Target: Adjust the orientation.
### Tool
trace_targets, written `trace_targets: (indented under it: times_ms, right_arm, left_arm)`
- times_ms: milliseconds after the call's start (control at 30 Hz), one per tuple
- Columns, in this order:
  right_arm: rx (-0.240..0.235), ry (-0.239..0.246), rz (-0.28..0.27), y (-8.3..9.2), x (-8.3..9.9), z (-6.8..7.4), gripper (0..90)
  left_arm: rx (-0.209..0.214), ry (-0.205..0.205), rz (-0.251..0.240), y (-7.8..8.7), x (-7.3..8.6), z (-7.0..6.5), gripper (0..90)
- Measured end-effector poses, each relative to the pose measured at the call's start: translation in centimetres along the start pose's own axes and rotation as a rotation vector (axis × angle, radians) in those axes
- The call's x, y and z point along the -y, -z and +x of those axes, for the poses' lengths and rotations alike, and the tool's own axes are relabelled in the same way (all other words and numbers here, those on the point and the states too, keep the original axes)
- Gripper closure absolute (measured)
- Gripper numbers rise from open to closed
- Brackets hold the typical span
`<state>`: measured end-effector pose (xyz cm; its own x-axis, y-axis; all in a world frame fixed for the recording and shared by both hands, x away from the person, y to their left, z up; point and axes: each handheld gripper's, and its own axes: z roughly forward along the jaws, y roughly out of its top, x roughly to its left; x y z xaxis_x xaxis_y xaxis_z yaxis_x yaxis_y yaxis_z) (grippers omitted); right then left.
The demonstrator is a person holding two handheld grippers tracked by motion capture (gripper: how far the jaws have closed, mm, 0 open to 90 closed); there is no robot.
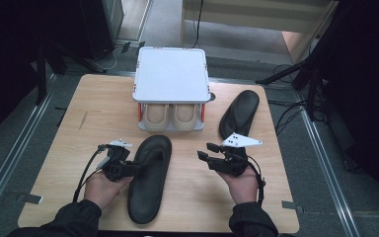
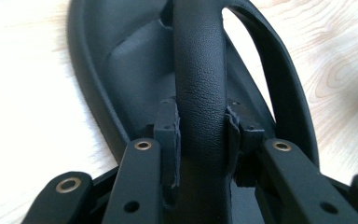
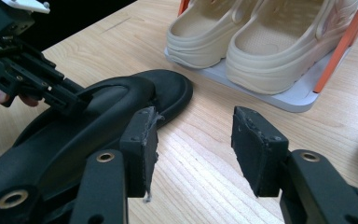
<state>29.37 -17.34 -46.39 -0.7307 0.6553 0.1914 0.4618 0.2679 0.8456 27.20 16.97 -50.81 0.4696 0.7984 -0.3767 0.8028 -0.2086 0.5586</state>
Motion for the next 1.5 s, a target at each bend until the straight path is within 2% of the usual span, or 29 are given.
trace_targets:
  times_ms: [200,333,433,533,733,867,1067,1133,1200,1300,1367,1500]
  right_arm:
    - [0.000,0.005,-0.001,0.0,0.0,0.0,51.3]
    - [0.002,0.003,-0.003,0.0,0.0,0.0,51.2]
    - [0.004,0.000,-0.003,0.1,0.0,-0.1,51.2]
    - [0.004,-0.003,-0.003,0.1,0.0,-0.2,51.2]
    - [0.011,-0.005,-0.003,0.3,0.0,-0.5,51.2]
    - [0.023,-0.011,-0.004,0.4,0.1,-1.0,51.4]
    - [0.045,-0.031,-0.008,1.1,0.1,-2.0,53.0]
    - [0.052,-0.038,-0.010,1.3,0.1,-2.3,55.3]
    - [0.056,-0.047,-0.009,1.6,0.2,-2.7,61.4]
    - [0.069,-0.056,-0.004,1.9,0.1,-3.2,66.5]
    - [0.074,-0.063,0.000,2.1,0.2,-3.6,70.6]
    - [0.091,-0.077,0.004,2.5,0.2,-4.5,80.1]
  left_arm:
    - [0.007,0.005,-0.011,-0.2,0.0,0.1,68.8]
    - [0.030,0.012,-0.014,0.0,-0.1,0.4,62.9]
    - [0.043,0.021,-0.034,0.5,-0.2,0.6,55.5]
    - [0.044,0.016,-0.040,1.0,-0.4,0.5,53.2]
    - [0.034,-0.010,-0.061,2.6,-0.8,0.2,52.2]
    - [0.040,-0.004,-0.066,3.4,-1.0,0.5,51.9]
    - [0.016,-0.013,-0.084,4.7,-1.3,1.0,52.1]
    - [0.020,-0.011,-0.087,5.0,-1.3,1.2,54.0]
    - [0.043,-0.010,-0.092,5.4,-1.3,1.3,59.8]
    - [0.033,-0.016,-0.101,5.7,-1.4,1.4,64.4]
    - [0.026,-0.032,-0.092,6.0,-1.5,1.5,69.7]
    - [0.016,-0.040,-0.087,6.4,-1.5,1.7,78.2]
